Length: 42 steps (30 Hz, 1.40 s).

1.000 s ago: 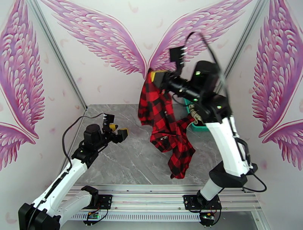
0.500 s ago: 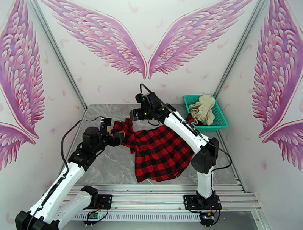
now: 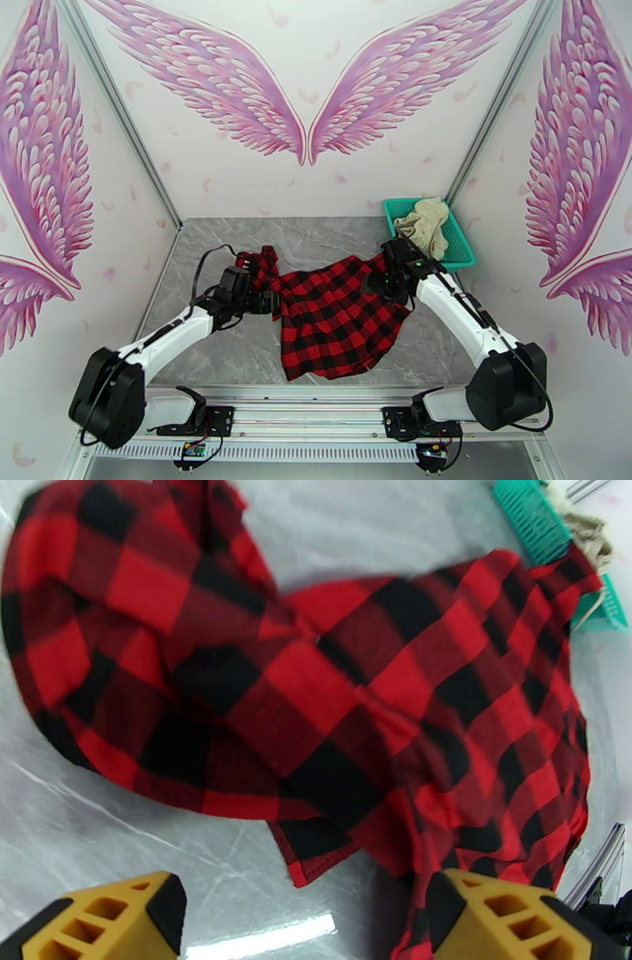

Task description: Fold and stack the mixed laundry pile

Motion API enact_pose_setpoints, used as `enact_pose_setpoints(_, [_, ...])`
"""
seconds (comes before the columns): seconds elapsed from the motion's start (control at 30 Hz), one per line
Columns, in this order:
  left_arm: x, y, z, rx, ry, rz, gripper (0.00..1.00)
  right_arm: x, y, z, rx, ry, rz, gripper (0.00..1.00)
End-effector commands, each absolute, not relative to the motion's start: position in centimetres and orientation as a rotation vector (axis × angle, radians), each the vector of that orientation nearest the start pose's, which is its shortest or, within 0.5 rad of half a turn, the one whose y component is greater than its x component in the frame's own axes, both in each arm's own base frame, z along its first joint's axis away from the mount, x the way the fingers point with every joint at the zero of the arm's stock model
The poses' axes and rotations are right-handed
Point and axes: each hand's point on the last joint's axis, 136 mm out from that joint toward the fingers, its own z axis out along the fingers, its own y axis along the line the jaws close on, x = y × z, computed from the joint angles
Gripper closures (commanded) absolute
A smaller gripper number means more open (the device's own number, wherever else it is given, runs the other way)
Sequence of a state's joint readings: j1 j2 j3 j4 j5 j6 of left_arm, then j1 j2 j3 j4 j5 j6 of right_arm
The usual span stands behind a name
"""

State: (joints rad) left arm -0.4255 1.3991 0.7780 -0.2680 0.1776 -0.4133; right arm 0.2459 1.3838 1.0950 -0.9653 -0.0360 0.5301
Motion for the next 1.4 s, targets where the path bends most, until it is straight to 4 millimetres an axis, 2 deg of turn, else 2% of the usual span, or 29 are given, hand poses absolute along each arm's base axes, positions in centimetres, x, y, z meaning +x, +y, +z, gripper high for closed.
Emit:
enact_pose_setpoints(0.0, [34.9,-21.2,10.2,0.067,2.462,-0.776,0.13,25.5,6.9,9.2,0.534,2.926,0.166,0.23])
enact_pose_setpoints(0.13, [37.4,-23.1,7.3,-0.001,2.518,-0.850,0.21,25.5,7.8,5.2,0.627,2.936,0.229,0.24])
enact_pose_setpoints(0.23, [39.0,-23.4,5.6,-0.060,2.522,-0.869,0.48,27.5,9.4,3.6,0.600,2.919,0.251,0.32])
enact_pose_setpoints(0.3, [40.1,-23.2,6.1,-0.099,2.456,-0.900,0.73,29.6,11.0,2.9,0.545,2.908,0.266,0.43])
enact_pose_setpoints(0.4, [41.3,-21.3,8.7,-0.162,2.310,-0.885,0.97,32.5,14.1,2.2,0.449,2.904,0.292,0.68])
enact_pose_setpoints(0.43, [41.5,-20.3,9.7,-0.188,2.268,-0.865,1.00,33.4,15.1,2.1,0.412,2.896,0.292,0.75])
enact_pose_setpoints(0.5, [41.4,-17.5,11.4,-0.247,2.196,-0.822,1.00,35.7,17.6,2.3,0.328,2.874,0.313,0.85])
enact_pose_setpoints(0.57, [40.9,-14.9,13.0,-0.286,2.153,-0.776,1.00,37.8,20.5,2.9,0.242,2.861,0.361,0.91])
enact_pose_setpoints(0.7, [38.1,-9.6,15.3,-0.332,2.122,-0.651,1.00,40.7,26.3,3.7,0.059,2.857,0.407,0.98])
enact_pose_setpoints(0.8, [35.5,-6.9,16.1,-0.347,2.136,-0.562,1.00,42.8,30.6,5.0,-0.043,2.827,0.470,1.00])
enact_pose_setpoints(0.83, [34.8,-6.4,16.1,-0.338,2.145,-0.532,1.00,43.4,31.6,5.4,-0.066,2.818,0.468,1.00])
enact_pose_setpoints(0.97, [31.9,-5.4,14.9,-0.339,2.225,-0.469,1.00,45.5,32.8,6.1,-0.090,2.797,0.436,1.00])
enact_pose_setpoints(1.07, [30.5,-4.5,14.3,-0.403,2.227,-0.432,1.00,46.1,34.7,6.3,-0.162,2.788,0.498,1.00])
enact_pose_setpoints(1.13, [29.9,-3.8,14.3,-0.433,2.216,-0.403,1.00,46.1,36.1,6.3,-0.205,2.796,0.521,1.00])
enact_pose_setpoints(1.27, [29.7,-4.2,15.0,-0.400,2.241,-0.406,1.00,46.4,36.7,6.4,-0.212,2.790,0.504,1.00])
enact_pose_setpoints(1.37, [29.1,-3.0,14.1,-0.432,2.298,-0.320,1.00,46.0,39.6,6.9,-0.310,2.754,0.596,1.00])
